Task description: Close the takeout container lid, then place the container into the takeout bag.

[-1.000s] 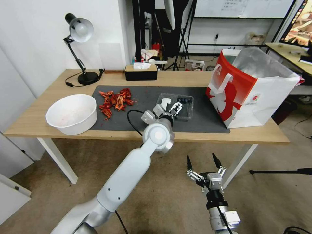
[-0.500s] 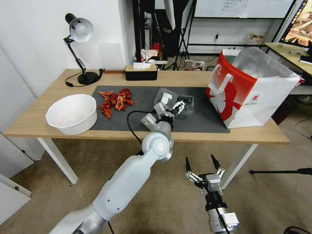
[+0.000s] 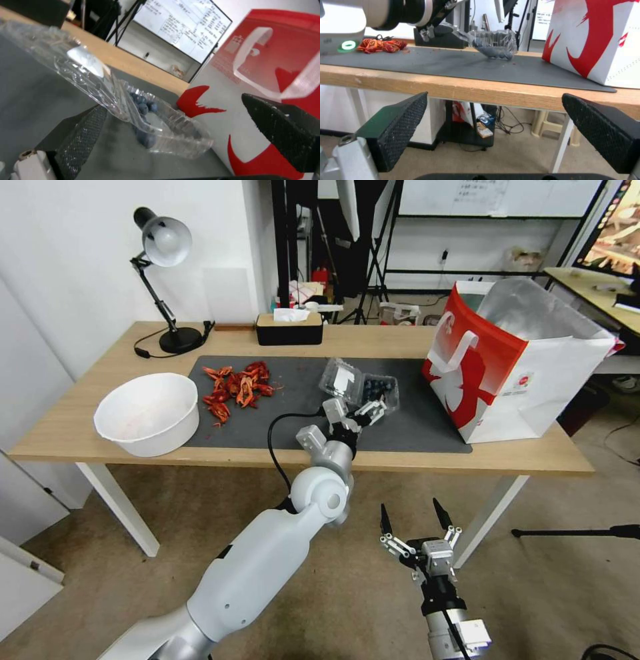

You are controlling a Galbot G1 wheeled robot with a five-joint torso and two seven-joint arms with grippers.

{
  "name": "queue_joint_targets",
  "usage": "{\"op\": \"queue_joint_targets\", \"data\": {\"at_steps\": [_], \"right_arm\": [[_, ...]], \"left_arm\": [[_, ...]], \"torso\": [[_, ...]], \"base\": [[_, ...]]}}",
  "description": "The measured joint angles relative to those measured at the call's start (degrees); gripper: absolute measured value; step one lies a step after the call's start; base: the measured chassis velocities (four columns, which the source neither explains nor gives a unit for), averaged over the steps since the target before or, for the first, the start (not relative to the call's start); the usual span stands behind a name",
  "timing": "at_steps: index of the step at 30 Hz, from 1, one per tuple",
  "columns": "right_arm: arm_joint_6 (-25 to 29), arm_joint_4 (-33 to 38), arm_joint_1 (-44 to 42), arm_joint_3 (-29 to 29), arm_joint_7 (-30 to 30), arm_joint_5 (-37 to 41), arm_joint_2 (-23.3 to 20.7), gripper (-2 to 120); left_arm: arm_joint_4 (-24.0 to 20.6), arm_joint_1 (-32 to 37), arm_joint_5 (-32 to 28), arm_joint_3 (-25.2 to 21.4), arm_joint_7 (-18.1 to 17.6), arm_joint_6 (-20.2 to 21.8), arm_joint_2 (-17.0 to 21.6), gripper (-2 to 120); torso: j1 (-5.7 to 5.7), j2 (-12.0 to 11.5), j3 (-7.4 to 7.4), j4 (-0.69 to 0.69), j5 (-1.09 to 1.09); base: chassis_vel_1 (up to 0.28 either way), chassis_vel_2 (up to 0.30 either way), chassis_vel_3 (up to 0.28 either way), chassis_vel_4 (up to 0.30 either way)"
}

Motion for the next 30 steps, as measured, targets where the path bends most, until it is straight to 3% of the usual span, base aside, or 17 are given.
{"op": "queue_joint_targets", "data": {"at_steps": [13, 30], "right_arm": [[0.42, 0.15, -0.19, 0.03, 0.03, -0.06, 0.02, 100], [0.65, -0.10, -0.16, 0.11, 0.17, -0.27, 0.04, 100]], "left_arm": [[2.52, -0.79, 13.54, 1.89, 2.82, 0.37, 1.72, 100], [3.97, -2.03, 18.20, 2.32, 8.29, -1.54, 3.04, 100]], "torso": [[0.00, 0.00, 0.00, 0.00, 0.00], [0.00, 0.00, 0.00, 0.00, 0.00]], "base": [[0.000, 0.000, 0.000, 0.000], [0.000, 0.000, 0.000, 0.000]]}}
